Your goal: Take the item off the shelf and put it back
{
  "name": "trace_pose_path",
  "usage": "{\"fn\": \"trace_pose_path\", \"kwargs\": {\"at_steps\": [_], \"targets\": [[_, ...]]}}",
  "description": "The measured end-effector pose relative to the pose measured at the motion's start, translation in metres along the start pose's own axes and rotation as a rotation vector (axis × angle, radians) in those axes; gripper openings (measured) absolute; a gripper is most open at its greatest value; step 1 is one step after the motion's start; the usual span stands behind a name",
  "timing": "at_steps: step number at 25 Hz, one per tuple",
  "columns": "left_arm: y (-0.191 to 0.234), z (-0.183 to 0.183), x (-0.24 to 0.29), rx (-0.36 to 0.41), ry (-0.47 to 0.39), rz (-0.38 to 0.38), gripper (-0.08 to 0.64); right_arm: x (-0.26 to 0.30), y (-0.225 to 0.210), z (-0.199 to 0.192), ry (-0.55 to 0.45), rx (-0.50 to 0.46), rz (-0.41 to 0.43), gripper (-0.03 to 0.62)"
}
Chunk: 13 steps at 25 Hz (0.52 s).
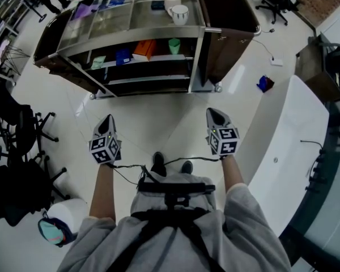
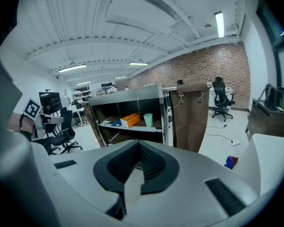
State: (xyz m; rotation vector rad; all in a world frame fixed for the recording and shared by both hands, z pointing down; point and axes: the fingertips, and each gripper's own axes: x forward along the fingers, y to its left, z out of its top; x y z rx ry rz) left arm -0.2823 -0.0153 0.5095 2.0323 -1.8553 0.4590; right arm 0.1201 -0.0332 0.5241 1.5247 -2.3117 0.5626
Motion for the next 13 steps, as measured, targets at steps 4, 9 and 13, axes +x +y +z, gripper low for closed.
{"fn": "trace_pose_path", "kwargs": {"at_steps": [4,9,13], "targets": [[-0.003,-0.002,-0.004,-0.013,0.001,0.0,0.006,0.0,0.004,-0.001,0.002,-0.003,0.012,0.009],[-0.006,-0.006,-0.008,-0.017,0.008,-0.005,0.006,0.0,0.005,-0.004,0.006,-0.007,0.022,0.009],[-0.01,-0.011,-0.014,-0.017,0.016,-0.007,0.006,-0.003,0.006,-0.007,0.01,-0.01,0.028,0.009]]}}
